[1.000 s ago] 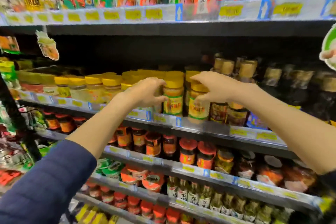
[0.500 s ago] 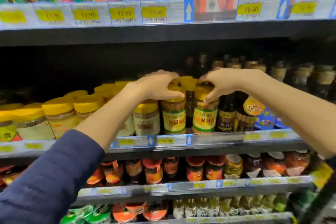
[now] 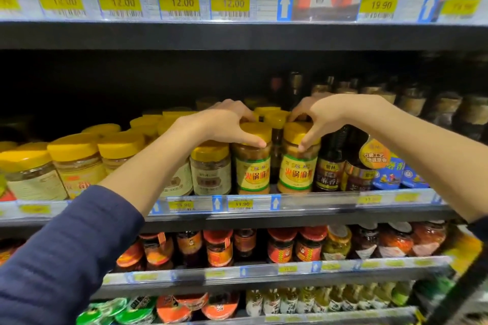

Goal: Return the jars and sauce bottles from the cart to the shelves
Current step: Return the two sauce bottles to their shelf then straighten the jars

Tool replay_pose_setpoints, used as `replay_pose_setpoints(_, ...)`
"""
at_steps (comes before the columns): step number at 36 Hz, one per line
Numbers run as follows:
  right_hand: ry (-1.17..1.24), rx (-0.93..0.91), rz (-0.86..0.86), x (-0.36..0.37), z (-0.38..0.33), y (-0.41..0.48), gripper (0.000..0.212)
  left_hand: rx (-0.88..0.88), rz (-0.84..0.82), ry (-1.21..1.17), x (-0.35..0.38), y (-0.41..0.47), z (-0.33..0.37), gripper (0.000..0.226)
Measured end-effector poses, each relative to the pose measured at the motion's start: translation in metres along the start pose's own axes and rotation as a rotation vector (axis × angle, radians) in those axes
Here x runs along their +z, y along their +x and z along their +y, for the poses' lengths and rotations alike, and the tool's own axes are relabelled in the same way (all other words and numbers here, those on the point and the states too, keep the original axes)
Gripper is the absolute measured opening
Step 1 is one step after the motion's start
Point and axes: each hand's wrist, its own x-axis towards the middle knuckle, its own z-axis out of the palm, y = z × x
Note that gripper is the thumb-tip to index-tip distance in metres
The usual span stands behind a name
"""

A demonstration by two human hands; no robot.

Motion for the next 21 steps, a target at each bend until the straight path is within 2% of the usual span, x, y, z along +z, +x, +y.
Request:
replay_pose_setpoints(8, 0.037, -0.088, 0.011, 0.000, -0.002, 0.008, 0.078, -0.007, -0.007, -0.040, -0.003, -0.001, 0.005, 0.077)
replay_pose_setpoints(21, 0.066, -0.112, 0.003, 0.004, 0.005, 0.014, 0.080, -0.018, -0.026, -0.096, -0.002, -0.005, 0.003, 0.074)
